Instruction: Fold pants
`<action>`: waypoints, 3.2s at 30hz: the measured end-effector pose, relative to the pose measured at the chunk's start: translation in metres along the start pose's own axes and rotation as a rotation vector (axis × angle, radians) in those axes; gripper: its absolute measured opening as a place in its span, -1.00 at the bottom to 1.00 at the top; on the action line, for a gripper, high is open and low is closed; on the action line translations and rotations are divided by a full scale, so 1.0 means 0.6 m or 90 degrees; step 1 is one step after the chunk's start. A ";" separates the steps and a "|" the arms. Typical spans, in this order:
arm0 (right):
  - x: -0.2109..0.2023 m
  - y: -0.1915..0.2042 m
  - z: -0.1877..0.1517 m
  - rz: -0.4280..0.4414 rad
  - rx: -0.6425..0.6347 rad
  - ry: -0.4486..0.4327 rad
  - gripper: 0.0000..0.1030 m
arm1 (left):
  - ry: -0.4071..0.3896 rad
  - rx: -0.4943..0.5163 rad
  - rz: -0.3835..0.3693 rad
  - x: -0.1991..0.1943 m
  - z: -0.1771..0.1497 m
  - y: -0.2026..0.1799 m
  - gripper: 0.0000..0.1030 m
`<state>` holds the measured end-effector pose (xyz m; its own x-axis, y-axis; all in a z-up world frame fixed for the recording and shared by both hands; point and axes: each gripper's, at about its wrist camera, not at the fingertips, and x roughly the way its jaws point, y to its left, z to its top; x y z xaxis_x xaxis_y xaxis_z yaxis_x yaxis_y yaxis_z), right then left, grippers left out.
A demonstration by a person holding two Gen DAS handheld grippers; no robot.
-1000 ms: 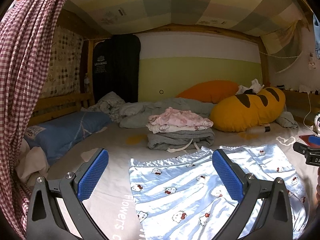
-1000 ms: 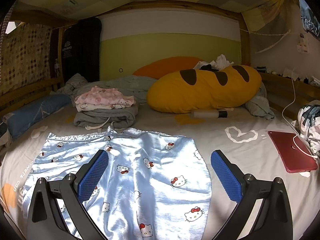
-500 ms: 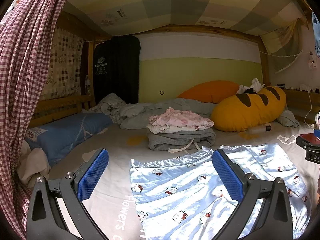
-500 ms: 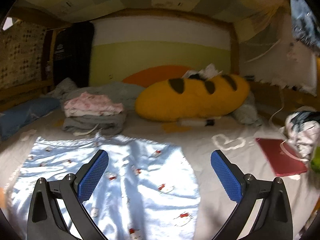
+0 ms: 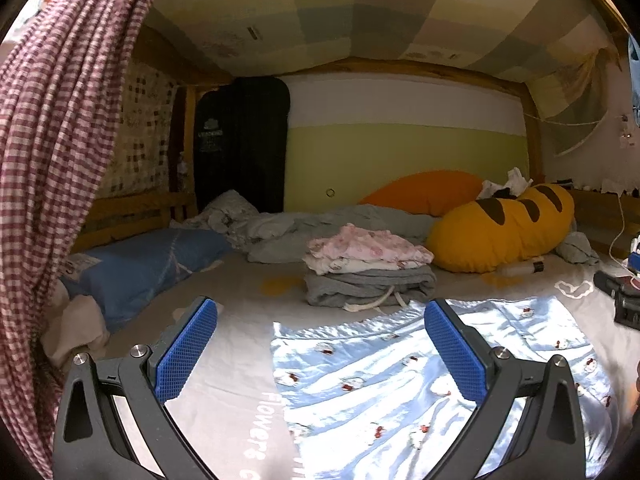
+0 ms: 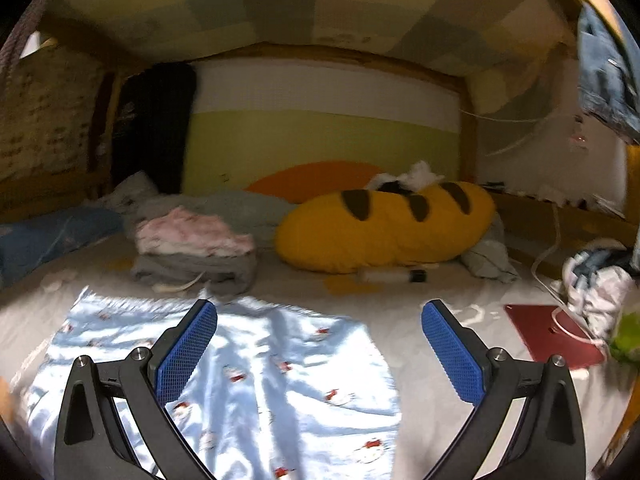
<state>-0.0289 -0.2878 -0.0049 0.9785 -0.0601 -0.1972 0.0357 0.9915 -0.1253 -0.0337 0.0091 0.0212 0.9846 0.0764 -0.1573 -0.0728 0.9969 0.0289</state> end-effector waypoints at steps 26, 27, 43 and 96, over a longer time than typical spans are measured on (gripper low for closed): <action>0.015 0.226 -0.055 0.284 -0.148 0.149 0.14 | 0.057 -0.075 0.075 0.007 -0.030 0.131 1.00; 0.037 0.216 -0.029 0.276 -0.132 0.142 0.14 | 0.060 -0.077 0.065 0.025 -0.015 0.132 1.00; 0.432 0.223 0.161 0.257 0.004 0.216 0.00 | 0.097 -0.204 0.044 0.335 0.076 0.148 0.99; 0.626 0.225 -0.028 0.167 -0.049 0.344 -0.93 | 0.386 -0.228 -0.104 0.489 -0.113 0.141 0.77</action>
<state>0.3399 -0.1782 -0.1121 0.7106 0.1158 -0.6940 -0.2280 0.9710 -0.0715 0.2382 0.1170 -0.0895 0.7333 -0.1816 -0.6552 -0.0819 0.9331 -0.3503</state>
